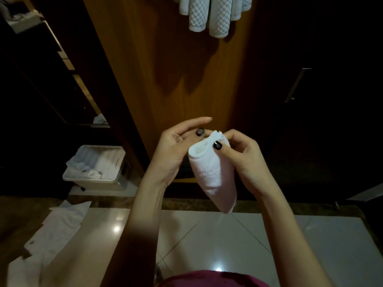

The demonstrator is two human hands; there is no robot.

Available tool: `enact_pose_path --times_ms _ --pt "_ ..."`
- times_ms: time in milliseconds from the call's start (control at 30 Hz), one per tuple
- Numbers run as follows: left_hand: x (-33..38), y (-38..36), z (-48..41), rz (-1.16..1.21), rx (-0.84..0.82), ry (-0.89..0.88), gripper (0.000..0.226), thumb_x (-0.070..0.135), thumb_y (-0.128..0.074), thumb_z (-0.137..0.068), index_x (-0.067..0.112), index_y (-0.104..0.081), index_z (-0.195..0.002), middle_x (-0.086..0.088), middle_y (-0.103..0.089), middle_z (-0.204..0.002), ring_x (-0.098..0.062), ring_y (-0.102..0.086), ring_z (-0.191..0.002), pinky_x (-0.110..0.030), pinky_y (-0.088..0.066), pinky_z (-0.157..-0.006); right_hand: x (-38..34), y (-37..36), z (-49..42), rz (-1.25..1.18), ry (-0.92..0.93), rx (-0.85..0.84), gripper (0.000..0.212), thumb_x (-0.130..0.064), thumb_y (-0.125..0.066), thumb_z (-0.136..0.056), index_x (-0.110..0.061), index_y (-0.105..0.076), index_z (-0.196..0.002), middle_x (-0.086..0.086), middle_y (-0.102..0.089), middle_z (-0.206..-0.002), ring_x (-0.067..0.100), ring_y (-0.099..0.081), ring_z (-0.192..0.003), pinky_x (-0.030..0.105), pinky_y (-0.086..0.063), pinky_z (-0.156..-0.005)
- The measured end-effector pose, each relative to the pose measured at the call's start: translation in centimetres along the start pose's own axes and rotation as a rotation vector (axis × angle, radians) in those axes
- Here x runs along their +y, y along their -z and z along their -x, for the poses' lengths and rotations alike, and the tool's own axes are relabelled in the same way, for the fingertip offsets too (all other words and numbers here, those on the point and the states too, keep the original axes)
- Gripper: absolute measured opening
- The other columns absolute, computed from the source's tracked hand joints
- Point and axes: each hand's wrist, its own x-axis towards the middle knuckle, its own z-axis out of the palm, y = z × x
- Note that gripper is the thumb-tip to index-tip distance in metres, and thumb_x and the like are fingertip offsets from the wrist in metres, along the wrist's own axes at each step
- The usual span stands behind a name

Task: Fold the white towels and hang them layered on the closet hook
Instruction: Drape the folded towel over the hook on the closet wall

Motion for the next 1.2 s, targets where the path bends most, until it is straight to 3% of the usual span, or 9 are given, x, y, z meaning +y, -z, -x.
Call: enact_pose_path --times_ms 133,400,533,633,733,833,967,1067,1200 --pt "0.6 0.6 0.3 -0.247 0.049 -0.196 0.012 0.015 -0.063 -0.09 0.021 -0.069 -0.099 -0.005 -0.07 -0.106 -0.014 -0.065 -0.106 -0.022 -0.05 -0.087 0.3 -0.2 -0.8 0.077 0.095 0.188 0.021 -0.027 -0.069 -0.085 -0.007 -0.064 -0.087 0.013 -0.065 -0.09 0.035 -0.062 -0.089 0.049 -0.052 -0.078" --pt "0.9 1.1 -1.2 -0.822 0.005 -0.314 0.017 0.008 -0.075 -0.08 0.018 -0.061 -0.082 0.002 -0.064 -0.092 -0.007 -0.061 -0.089 -0.01 -0.043 -0.078 0.7 0.0 -1.8 0.077 0.097 0.208 0.016 -0.014 -0.068 -0.09 0.001 -0.061 -0.089 0.009 -0.063 -0.076 0.018 -0.061 -0.072 0.031 -0.051 -0.066" --pt "-0.2 0.8 -2.2 -0.661 0.091 -0.228 0.013 0.018 -0.068 -0.084 0.023 -0.055 -0.084 0.013 -0.062 -0.085 -0.002 -0.06 -0.076 -0.017 -0.047 -0.066 0.7 0.1 -2.4 0.096 0.084 0.226 0.022 -0.019 -0.068 -0.091 0.002 -0.061 -0.09 0.025 -0.057 -0.077 0.02 -0.052 -0.071 0.031 -0.045 -0.065" --pt "-1.3 0.1 -2.4 -0.369 0.077 -0.184 0.043 0.012 -0.069 -0.084 0.039 -0.052 -0.114 0.031 -0.061 -0.106 0.0 -0.062 -0.102 -0.021 -0.052 -0.083 0.4 -0.2 -3.2 0.021 0.067 0.323 0.018 -0.021 -0.067 -0.092 -0.004 -0.062 -0.087 0.022 -0.057 -0.078 0.024 -0.054 -0.074 0.038 -0.045 -0.07" --pt "-2.1 -0.5 -2.7 -0.428 -0.01 -0.249 0.064 0.011 -0.07 -0.085 0.048 -0.049 -0.132 0.037 -0.049 -0.132 0.004 -0.048 -0.127 -0.019 -0.047 -0.097 -0.4 -0.1 -4.2 -0.023 0.057 0.346 0.018 -0.024 -0.069 -0.091 -0.01 -0.064 -0.082 0.01 -0.065 -0.081 0.023 -0.063 -0.077 0.035 -0.052 -0.069" --pt "-2.4 -1.1 -3.4 -0.454 0.003 -0.282 0.048 0.009 -0.068 -0.087 0.045 -0.062 -0.119 0.011 -0.062 -0.124 -0.001 -0.058 -0.115 -0.015 -0.048 -0.09 -0.8 0.3 -5.2 -0.116 0.012 0.349 0.021 -0.026 -0.069 -0.091 -0.01 -0.065 -0.078 0.002 -0.068 -0.077 0.013 -0.066 -0.069 0.026 -0.052 -0.06" --pt "-2.5 -1.3 -5.4 -0.45 0.102 -0.286 0.033 0.003 -0.066 -0.089 0.029 -0.068 -0.109 0.019 -0.066 -0.109 0.001 -0.062 -0.107 -0.016 -0.048 -0.089 -0.2 1.2 -5.6 0.024 0.038 0.264 0.019 -0.03 -0.055 -0.099 -0.015 -0.067 -0.102 0.0 -0.07 -0.102 0.012 -0.067 -0.096 0.03 -0.054 -0.082" --pt "-2.4 -0.8 -7.2 -0.326 0.164 -0.227 0.031 -0.003 -0.064 -0.088 0.022 -0.068 -0.106 0.016 -0.067 -0.111 -0.001 -0.063 -0.106 -0.018 -0.05 -0.084 1.0 2.1 -4.9 0.198 0.086 0.145 0.02 -0.031 -0.045 -0.102 -0.025 -0.058 -0.117 -0.012 -0.063 -0.113 -0.004 -0.06 -0.105 0.015 -0.049 -0.086" --pt "-1.8 0.1 -9.1 -0.095 0.171 -0.139 0.023 0.001 -0.06 -0.092 0.02 -0.068 -0.103 0.001 -0.063 -0.119 -0.014 -0.062 -0.107 -0.024 -0.052 -0.08 2.0 3.5 -4.2 0.28 0.061 0.143 0.029 -0.03 -0.041 -0.103 -0.008 -0.06 -0.102 0.012 -0.062 -0.096 0.021 -0.061 -0.088 0.042 -0.049 -0.081"
